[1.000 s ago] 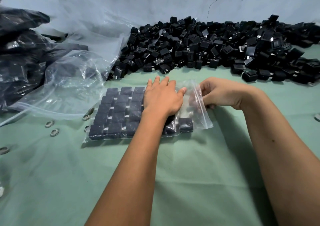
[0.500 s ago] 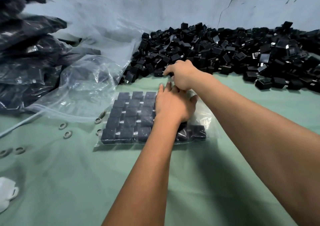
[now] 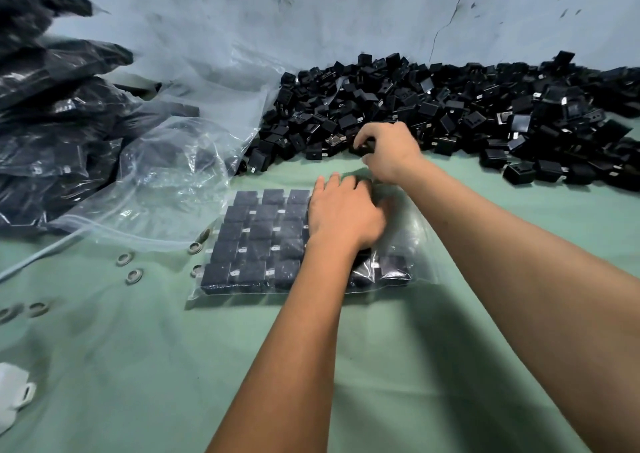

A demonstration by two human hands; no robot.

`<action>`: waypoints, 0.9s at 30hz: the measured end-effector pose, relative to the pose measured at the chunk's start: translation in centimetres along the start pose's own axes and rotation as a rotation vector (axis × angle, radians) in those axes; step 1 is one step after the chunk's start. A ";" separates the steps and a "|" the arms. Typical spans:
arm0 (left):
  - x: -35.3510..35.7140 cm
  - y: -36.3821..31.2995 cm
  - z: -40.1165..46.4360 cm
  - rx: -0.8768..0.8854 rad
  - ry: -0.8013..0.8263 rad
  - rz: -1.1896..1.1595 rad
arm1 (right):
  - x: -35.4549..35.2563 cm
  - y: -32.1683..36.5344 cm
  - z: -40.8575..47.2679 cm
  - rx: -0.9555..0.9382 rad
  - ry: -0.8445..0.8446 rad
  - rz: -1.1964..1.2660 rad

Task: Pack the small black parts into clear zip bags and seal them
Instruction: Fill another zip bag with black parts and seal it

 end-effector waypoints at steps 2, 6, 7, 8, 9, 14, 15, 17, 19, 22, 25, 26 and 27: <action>-0.1 0.0 0.1 -0.002 -0.010 -0.008 | -2.0 -1.8 -0.7 0.021 -0.079 0.147; -0.4 0.2 -0.1 -0.016 -0.055 -0.085 | -5.5 -6.0 -2.7 0.103 -0.116 0.278; -0.8 0.2 -0.1 -0.017 -0.094 -0.142 | -5.8 -7.2 -3.1 0.134 -0.063 0.249; -1.1 0.2 -0.1 -0.005 -0.147 -0.209 | -5.8 -8.1 -3.5 0.164 0.028 0.197; -1.5 0.0 0.1 0.031 -0.202 -0.272 | -5.4 -8.8 -4.1 0.194 0.144 0.133; -1.9 -2.3 0.8 0.268 -0.263 -0.374 | -3.6 -9.4 -6.2 0.200 0.451 -0.007; -1.9 -2.3 0.8 0.276 -0.281 -0.382 | -3.4 -9.3 -6.4 0.182 0.466 -0.008; -2.1 -2.0 0.7 0.278 -0.319 -0.389 | -3.0 -9.1 -6.7 0.149 0.523 0.041; -2.7 -1.4 0.7 0.271 -0.351 -0.390 | -2.5 -8.6 -7.1 0.109 0.594 0.110; -3.7 -0.7 0.5 0.253 -0.409 -0.398 | -2.0 -7.8 -7.7 0.036 0.664 0.169; -4.2 -0.4 0.3 0.241 -0.449 -0.424 | -1.5 -6.8 -8.3 -0.038 0.691 0.200; -4.4 -0.3 0.2 0.235 -0.455 -0.436 | -1.4 -6.5 -8.4 -0.063 0.684 0.198; -4.4 -0.2 0.2 0.231 -0.459 -0.447 | -1.3 -6.3 -8.4 -0.083 0.676 0.196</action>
Point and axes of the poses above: each hand's wrist, its own z-axis towards the middle knuckle, its own x-axis out of the palm, y = z × x, the point moved 7 cm from there along z, towards the middle knuckle, and after that the axes turned 14 degrees about x, right-handed, at the moved point
